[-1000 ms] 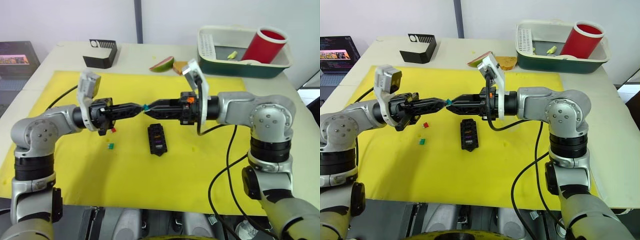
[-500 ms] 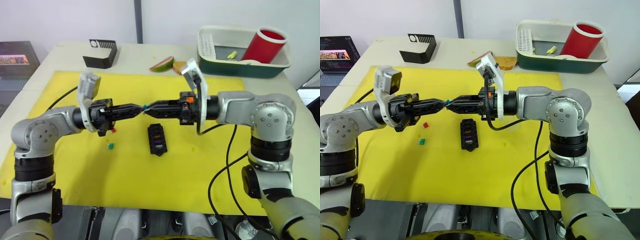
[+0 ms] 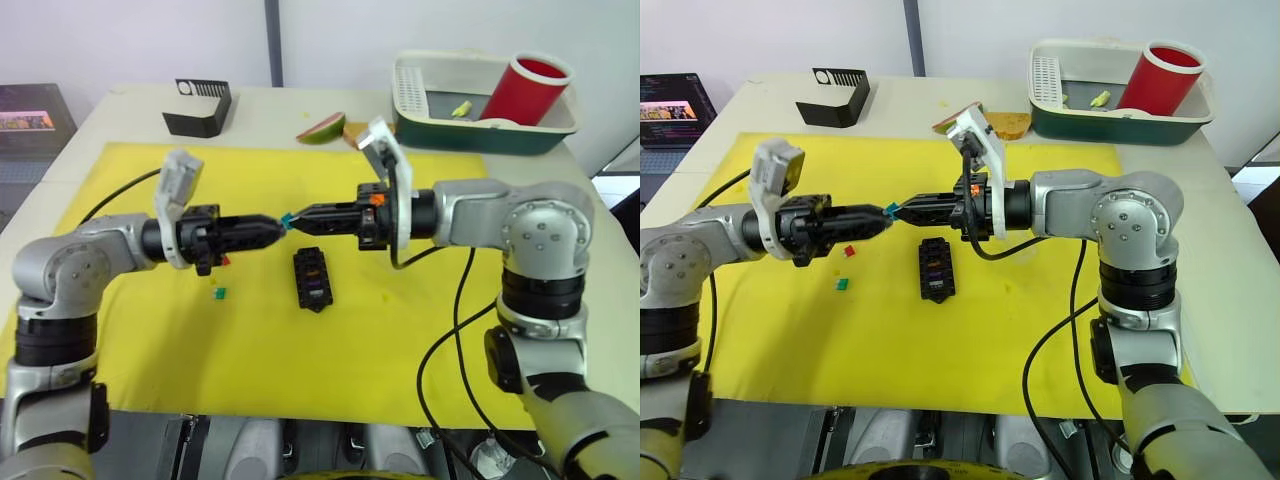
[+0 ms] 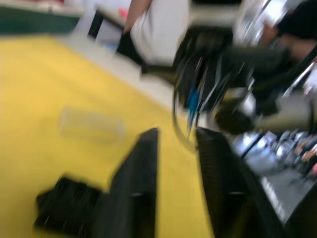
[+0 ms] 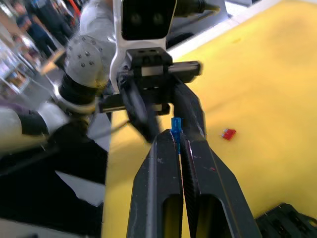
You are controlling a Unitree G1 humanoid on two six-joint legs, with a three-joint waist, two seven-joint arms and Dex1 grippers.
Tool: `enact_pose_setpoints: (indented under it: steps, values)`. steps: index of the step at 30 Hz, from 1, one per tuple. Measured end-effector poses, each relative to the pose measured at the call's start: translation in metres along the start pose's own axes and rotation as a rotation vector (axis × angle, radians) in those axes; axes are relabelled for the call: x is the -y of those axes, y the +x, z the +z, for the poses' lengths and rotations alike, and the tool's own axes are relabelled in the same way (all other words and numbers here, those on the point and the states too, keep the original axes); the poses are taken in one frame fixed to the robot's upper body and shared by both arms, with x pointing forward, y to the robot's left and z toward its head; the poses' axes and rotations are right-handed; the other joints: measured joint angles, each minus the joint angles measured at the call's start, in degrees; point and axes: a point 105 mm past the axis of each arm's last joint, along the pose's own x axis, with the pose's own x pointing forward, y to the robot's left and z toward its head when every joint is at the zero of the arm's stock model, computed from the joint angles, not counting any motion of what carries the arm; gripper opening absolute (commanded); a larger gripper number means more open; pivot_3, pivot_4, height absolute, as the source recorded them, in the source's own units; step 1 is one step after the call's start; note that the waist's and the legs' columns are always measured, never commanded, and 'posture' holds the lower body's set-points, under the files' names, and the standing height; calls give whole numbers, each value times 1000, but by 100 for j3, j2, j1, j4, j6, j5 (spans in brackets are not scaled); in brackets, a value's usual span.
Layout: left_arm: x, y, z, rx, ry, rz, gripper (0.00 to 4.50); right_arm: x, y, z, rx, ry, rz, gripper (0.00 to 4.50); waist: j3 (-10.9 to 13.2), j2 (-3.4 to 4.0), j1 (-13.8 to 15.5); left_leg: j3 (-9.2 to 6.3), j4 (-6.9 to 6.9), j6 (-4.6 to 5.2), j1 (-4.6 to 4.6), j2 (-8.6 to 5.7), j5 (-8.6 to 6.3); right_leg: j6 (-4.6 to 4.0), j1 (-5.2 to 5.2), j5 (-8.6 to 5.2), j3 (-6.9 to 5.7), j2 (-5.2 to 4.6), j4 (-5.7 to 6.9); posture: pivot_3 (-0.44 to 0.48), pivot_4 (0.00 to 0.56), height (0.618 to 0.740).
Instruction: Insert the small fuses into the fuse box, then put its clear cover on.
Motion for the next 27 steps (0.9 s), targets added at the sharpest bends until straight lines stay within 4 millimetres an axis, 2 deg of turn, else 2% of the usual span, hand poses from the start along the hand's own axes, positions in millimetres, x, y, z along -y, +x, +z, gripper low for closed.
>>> enact_pose_setpoints:
  steps: [3, 7, 11, 20, 27]
  values:
    - [-5, -12, -23, -179, 93, 50, 4475, 7, 0, -10, -154, -105, -64, 0, 2, 4, 9, 0, -5, 8, -2, 0, -5, -3, -5, -1, 0, -1, -6, 0, 150, 740]
    - [-8, -11, -39, -269, 178, 36, 4475, 14, 10, -21, -334, -325, -87, 0, 4, 6, 31, -2, -3, 11, -8, 0, -7, -3, -11, -1, 0, -5, -7, 0, 150, 740]
    - [-8, 2, -46, -275, 225, 8, 4475, 14, 22, -24, -441, -504, -19, 0, 4, 5, 28, 0, -2, 16, -15, 0, -9, -1, -16, 0, 0, -6, -7, 0, 150, 740]
    - [-10, 11, -56, -263, 244, 48, 4475, 32, 30, -44, -586, -582, 18, 0, 4, 5, 20, 0, 1, 15, -15, 0, -9, 0, -16, 0, -1, -5, -2, 0, 150, 740]
    - [-13, 13, -56, -268, 262, 69, 4475, 45, 29, -48, -626, -598, -9, 0, 4, 5, 30, 0, 2, 9, -15, 0, -6, 0, -15, 0, -1, -5, -3, 0, 150, 740]
